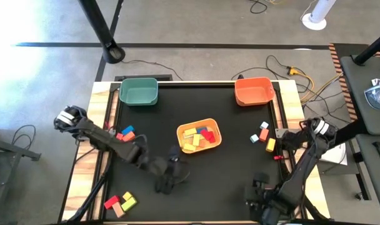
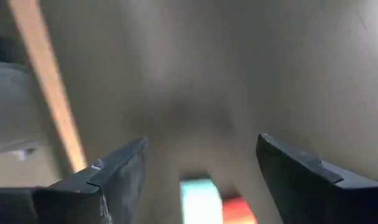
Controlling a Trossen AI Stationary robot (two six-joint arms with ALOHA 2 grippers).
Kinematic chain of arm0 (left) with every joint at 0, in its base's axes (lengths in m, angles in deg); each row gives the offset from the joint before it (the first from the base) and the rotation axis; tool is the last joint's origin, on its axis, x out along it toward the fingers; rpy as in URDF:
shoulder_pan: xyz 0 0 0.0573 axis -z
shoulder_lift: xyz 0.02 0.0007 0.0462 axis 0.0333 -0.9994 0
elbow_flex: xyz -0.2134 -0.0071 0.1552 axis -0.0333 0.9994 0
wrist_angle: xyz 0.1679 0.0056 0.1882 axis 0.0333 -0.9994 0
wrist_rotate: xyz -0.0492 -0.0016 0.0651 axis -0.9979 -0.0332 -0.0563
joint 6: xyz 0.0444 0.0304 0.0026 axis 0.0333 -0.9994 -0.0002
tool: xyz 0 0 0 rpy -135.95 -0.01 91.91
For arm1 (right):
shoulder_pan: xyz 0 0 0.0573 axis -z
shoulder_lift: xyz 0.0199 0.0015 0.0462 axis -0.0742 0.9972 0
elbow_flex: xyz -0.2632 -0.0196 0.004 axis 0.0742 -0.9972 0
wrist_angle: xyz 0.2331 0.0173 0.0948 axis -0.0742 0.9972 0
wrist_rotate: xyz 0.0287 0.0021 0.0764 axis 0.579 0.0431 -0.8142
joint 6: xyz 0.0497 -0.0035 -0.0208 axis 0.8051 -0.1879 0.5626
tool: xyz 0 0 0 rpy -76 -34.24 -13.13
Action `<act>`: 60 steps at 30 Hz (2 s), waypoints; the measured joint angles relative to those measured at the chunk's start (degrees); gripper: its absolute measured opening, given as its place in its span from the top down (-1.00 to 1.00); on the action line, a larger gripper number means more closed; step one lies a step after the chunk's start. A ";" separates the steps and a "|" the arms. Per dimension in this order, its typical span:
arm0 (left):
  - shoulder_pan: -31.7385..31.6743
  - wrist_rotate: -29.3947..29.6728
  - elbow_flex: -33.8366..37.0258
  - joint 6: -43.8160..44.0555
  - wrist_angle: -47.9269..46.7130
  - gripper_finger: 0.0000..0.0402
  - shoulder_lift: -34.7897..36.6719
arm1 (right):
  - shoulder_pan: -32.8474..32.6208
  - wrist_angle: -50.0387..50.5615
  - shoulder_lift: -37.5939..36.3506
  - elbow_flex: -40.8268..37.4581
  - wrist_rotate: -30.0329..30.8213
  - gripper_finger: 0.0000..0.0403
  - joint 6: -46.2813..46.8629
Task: Sort blocks by size
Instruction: Put the light blue square block into the orange bin
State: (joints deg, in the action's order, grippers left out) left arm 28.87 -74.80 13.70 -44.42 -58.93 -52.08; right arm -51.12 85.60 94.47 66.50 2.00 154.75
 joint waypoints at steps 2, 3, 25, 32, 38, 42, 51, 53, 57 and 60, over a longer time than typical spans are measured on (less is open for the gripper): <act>2.74 2.42 3.61 -0.71 5.00 -0.58 0.84 | -0.15 4.27 1.13 -0.02 -3.42 -0.43 5.80; 3.97 3.70 5.33 -0.81 6.85 -0.58 1.14 | -0.11 5.20 1.55 -0.04 -4.89 -0.44 8.64; 9.59 8.50 12.70 -2.96 3.69 -0.58 7.45 | 1.82 5.50 12.06 -0.90 -31.42 -0.33 -0.60; 9.62 8.49 12.70 -2.02 3.61 -0.58 7.45 | 1.88 5.34 12.06 -2.02 -30.70 -0.21 -3.04; 9.65 8.47 12.70 -0.89 3.54 -0.58 7.43 | 2.18 1.24 12.04 -4.44 -30.34 -0.09 -5.31; 9.75 8.47 12.70 0.12 3.11 -0.58 7.43 | 2.89 -0.65 11.89 -5.36 -30.52 0.02 -7.01; 9.86 8.45 12.70 1.16 1.06 -0.58 7.43 | 6.37 -0.26 10.93 -5.49 -29.39 0.37 -12.08; 9.86 8.47 12.70 0.88 -1.06 -0.58 7.47 | 8.47 0.90 9.38 -5.10 -28.25 0.37 -12.81; 9.88 12.51 12.70 1.75 -3.94 -0.58 8.29 | 13.80 4.31 3.39 -3.83 -22.36 0.37 -14.28; 9.86 15.06 12.70 2.09 -4.09 -0.58 9.47 | 19.26 8.48 -2.34 -2.77 -12.44 0.37 -15.06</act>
State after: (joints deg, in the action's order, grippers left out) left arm 38.73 -59.74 26.40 -42.32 -63.02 -42.61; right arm -31.86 94.08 92.13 63.73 -10.45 139.69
